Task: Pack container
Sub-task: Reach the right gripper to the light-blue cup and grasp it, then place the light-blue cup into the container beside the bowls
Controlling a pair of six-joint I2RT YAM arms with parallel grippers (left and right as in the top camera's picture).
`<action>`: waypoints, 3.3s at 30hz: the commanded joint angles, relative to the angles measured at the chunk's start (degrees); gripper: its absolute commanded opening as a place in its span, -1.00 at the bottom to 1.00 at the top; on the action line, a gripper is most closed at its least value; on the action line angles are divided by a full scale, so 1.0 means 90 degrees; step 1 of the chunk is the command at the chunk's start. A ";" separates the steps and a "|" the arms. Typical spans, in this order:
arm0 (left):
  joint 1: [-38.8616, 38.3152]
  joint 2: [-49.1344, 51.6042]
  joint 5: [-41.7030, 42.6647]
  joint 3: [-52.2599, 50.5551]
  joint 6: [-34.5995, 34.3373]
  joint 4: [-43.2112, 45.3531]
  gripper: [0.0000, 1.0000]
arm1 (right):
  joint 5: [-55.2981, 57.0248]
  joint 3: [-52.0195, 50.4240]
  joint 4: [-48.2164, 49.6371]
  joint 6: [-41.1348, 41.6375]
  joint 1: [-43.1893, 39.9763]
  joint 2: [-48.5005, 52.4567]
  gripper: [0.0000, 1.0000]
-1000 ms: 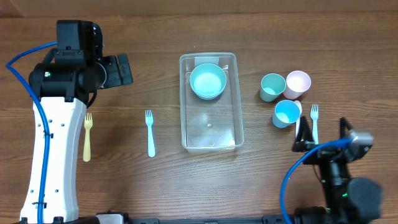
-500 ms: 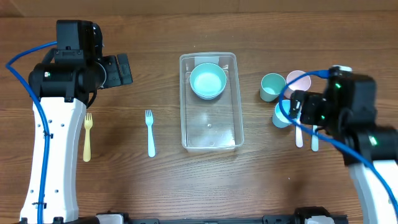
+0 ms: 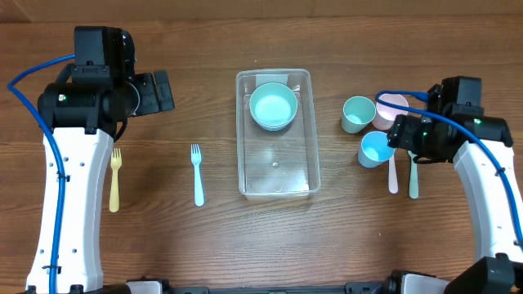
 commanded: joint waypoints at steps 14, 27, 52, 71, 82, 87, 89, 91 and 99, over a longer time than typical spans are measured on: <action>0.0036 0.0007 -0.0005 0.0095 0.0143 0.0000 1.00 | -0.0379 -0.1166 0.1324 -0.0092 -0.0012 0.0712 -0.13; 0.0036 0.0007 -0.0005 0.0095 0.0143 0.0000 1.00 | -0.0410 -0.0629 0.0877 0.0308 -0.0005 0.0663 -0.92; 0.0036 0.0007 -0.0005 0.0095 0.0141 0.0000 1.00 | 0.1440 0.3007 -0.0804 0.0772 0.4794 0.2837 -0.92; 0.0041 0.0007 -0.0005 0.0095 0.0143 0.0002 1.00 | 0.1615 0.3002 -0.0986 0.0918 0.4624 0.3050 -0.78; 0.0036 0.0007 -0.0002 0.0095 0.0143 0.0000 1.00 | 0.1656 0.3113 -0.0867 0.0935 0.4571 0.2652 -0.78; 0.0036 0.0007 -0.0002 0.0095 0.0141 0.0002 1.00 | 0.1800 0.3597 -0.1268 0.1263 0.3949 0.1445 -0.48; 0.0036 0.0007 -0.0002 0.0095 0.0141 0.0000 1.00 | 0.1800 0.3597 -0.1467 0.1399 0.3048 0.0794 -0.17; 0.0036 0.0007 -0.0002 0.0095 0.0143 0.0000 1.00 | 0.1800 0.3594 -0.1668 0.1396 0.2137 0.0588 0.22; 0.0036 0.0010 -0.0002 0.0095 0.0141 -0.0015 1.00 | 0.0563 0.2708 -0.0872 0.1236 -0.0442 0.1379 0.47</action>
